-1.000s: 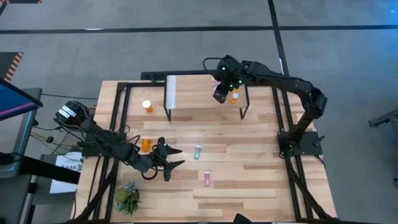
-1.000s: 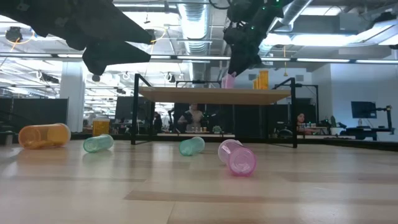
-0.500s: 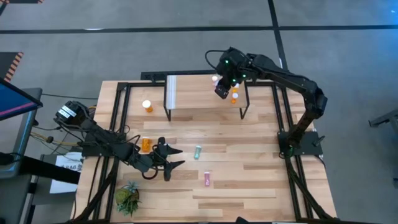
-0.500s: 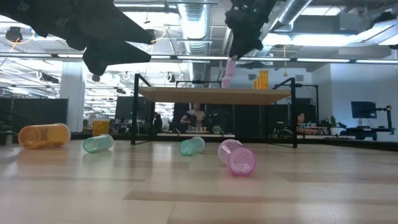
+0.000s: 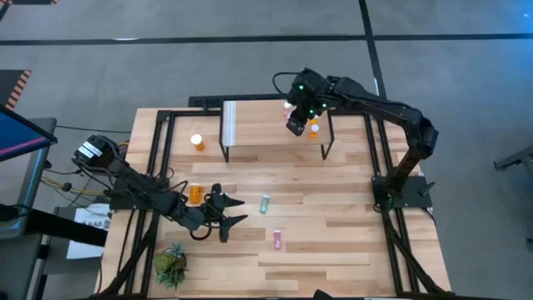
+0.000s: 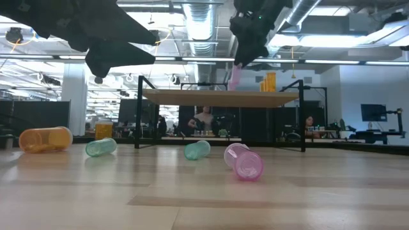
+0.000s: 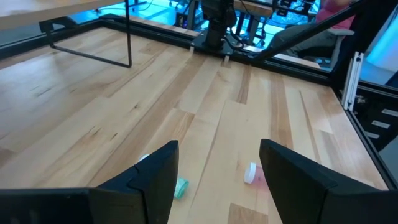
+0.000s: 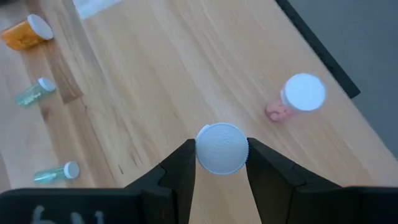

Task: Pick and place medicine bottles onto shelf by color
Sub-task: Put the left pink pill bottle on the shelf aligned with the other pink pill bottle

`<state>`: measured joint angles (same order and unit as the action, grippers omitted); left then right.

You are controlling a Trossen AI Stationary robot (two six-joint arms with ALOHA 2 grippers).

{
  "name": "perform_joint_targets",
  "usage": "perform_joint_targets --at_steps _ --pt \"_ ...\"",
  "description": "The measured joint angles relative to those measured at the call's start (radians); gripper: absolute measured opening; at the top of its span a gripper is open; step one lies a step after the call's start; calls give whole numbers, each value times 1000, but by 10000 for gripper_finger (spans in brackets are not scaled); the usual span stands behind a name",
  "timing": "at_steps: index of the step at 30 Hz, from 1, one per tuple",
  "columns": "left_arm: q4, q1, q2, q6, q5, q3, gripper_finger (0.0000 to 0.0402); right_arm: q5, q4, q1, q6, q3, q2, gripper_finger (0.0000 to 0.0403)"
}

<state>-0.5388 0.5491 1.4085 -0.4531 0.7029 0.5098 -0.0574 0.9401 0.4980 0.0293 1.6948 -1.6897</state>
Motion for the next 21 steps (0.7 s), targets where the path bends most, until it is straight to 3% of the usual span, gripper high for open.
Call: perform_joint_targets --at_steps 8,21 --pt "0 0 0 1 0 0 212 0 -53 0 -4 -70 -1 157" --pt "4 0 0 0 -1 0 212 2 -101 5 -1 -72 -40 157"
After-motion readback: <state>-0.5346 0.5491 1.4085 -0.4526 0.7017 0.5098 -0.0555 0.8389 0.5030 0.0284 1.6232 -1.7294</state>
